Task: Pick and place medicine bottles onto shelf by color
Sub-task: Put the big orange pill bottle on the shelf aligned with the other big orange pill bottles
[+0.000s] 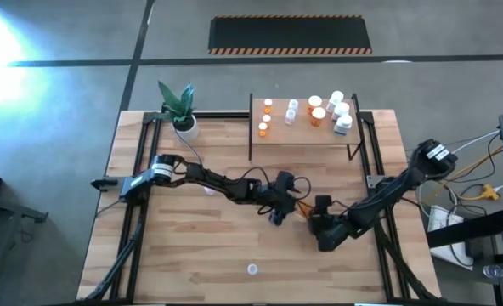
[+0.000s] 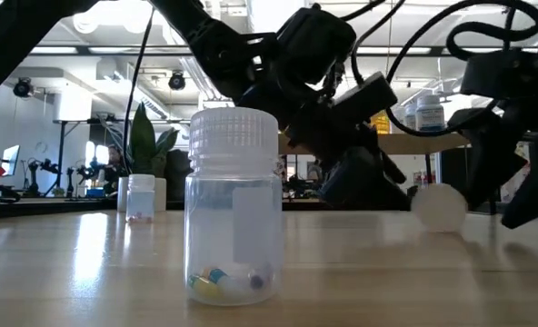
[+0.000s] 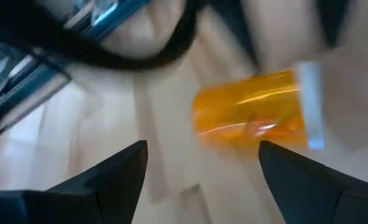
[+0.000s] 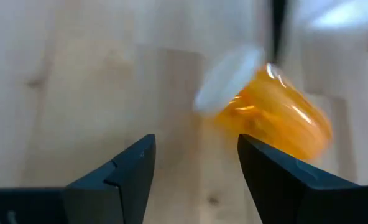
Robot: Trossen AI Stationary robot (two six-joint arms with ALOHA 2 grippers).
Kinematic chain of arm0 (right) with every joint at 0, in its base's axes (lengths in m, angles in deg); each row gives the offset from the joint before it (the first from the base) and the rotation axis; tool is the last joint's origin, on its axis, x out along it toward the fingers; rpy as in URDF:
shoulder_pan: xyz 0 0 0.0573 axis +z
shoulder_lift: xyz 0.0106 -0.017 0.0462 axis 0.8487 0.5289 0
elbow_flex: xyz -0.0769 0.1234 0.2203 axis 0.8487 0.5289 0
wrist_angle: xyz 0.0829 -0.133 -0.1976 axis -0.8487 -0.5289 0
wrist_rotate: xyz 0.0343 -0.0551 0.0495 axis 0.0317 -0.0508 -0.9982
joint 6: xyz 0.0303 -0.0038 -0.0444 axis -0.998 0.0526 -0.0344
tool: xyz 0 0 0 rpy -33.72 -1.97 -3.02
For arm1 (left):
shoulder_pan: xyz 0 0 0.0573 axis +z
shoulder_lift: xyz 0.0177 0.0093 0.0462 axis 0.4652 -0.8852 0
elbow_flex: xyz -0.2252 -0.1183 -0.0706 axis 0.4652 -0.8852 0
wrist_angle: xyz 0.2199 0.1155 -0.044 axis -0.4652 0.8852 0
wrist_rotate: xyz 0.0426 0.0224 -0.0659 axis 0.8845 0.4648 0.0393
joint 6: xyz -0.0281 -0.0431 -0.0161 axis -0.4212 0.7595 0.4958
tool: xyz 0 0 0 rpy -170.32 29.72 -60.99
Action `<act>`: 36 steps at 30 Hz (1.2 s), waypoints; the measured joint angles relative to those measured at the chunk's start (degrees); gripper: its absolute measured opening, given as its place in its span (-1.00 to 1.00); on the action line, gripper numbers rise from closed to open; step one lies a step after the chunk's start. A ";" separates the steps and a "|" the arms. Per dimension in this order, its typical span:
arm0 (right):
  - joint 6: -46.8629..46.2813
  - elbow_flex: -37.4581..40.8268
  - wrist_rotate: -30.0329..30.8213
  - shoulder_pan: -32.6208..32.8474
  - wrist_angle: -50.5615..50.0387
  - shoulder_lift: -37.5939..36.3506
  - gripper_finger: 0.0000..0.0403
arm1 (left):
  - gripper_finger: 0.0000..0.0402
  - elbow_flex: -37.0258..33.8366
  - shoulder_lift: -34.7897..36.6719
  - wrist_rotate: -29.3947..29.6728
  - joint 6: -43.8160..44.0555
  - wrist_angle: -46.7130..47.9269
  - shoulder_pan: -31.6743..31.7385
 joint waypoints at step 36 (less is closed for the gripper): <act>32.23 -27.21 -18.27 -14.25 -37.26 7.24 0.37 | 0.45 -22.18 12.57 20.81 32.65 3.40 -6.76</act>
